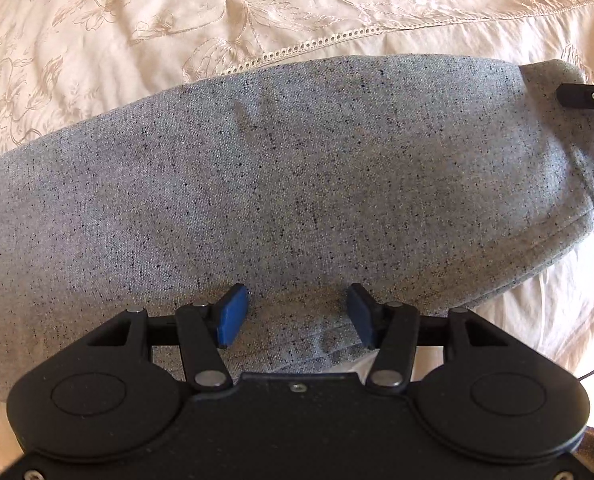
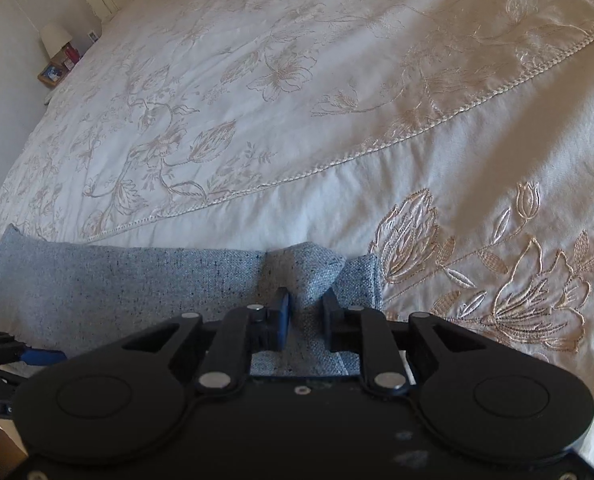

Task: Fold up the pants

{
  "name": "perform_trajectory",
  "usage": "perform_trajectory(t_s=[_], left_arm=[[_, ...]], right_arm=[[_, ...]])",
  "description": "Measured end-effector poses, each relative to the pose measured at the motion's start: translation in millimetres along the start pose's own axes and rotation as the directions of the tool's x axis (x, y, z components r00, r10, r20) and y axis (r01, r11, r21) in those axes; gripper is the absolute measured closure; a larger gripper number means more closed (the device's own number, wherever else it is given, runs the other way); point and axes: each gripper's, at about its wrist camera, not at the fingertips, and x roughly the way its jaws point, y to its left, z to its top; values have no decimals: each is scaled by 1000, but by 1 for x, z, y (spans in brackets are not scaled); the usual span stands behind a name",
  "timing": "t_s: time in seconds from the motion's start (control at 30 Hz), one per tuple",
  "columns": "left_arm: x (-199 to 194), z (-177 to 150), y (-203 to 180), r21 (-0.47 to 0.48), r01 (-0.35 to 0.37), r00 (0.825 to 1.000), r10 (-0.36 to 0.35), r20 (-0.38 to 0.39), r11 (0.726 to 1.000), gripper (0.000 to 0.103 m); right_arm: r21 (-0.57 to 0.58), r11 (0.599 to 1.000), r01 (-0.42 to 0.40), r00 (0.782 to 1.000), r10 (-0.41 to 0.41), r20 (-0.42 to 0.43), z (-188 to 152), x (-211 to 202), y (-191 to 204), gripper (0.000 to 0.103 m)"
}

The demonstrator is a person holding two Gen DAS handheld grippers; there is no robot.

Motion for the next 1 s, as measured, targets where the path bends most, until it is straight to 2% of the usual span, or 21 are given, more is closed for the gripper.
perform_trajectory(t_s=[0.03,0.1,0.3,0.37,0.5,0.7,0.73,0.8,0.83,0.9,1.0], left_arm=[[-1,1,-1,-1,0,1000,0,0,1000,43],[0,6,-5,-4,-3,1000,3,-8,1000,43],[11,11,-10,14,-16,1000,16,-15,1000,43],[12,11,-8,13,-18,1000,18,-15,1000,43],[14,11,-6,10,-22,1000,23,-11,1000,43],[19,9,-8,13,-35,999,35,-5,999,43],[19,9,-8,11,-34,999,34,-7,999,43],[14,13,-5,-20,-29,1000,29,-2,999,44],[10,16,-3,-44,-19,1000,20,13,999,44],[-3,28,5,-106,14,998,-8,61,994,44],[-11,54,18,-188,15,993,7,116,982,44]], right_arm=[[36,999,-18,1000,17,17,-3,-10,-6,63],[68,997,-25,1000,24,11,-13,-23,-16,63],[132,991,-9,996,21,-86,-50,-29,-42,61],[166,986,-22,995,37,-91,-64,-31,-50,61],[197,977,-85,992,100,-70,-64,-21,-55,60],[256,950,-180,979,198,-47,-42,7,-55,60],[244,952,-187,978,204,-46,-39,9,-53,63],[202,967,-157,983,173,-61,-33,8,-44,83],[188,971,-146,985,160,-65,-32,5,-40,88],[180,973,-144,987,155,-46,-28,-4,-33,88],[183,971,-153,988,157,-4,-24,-23,-26,94]])
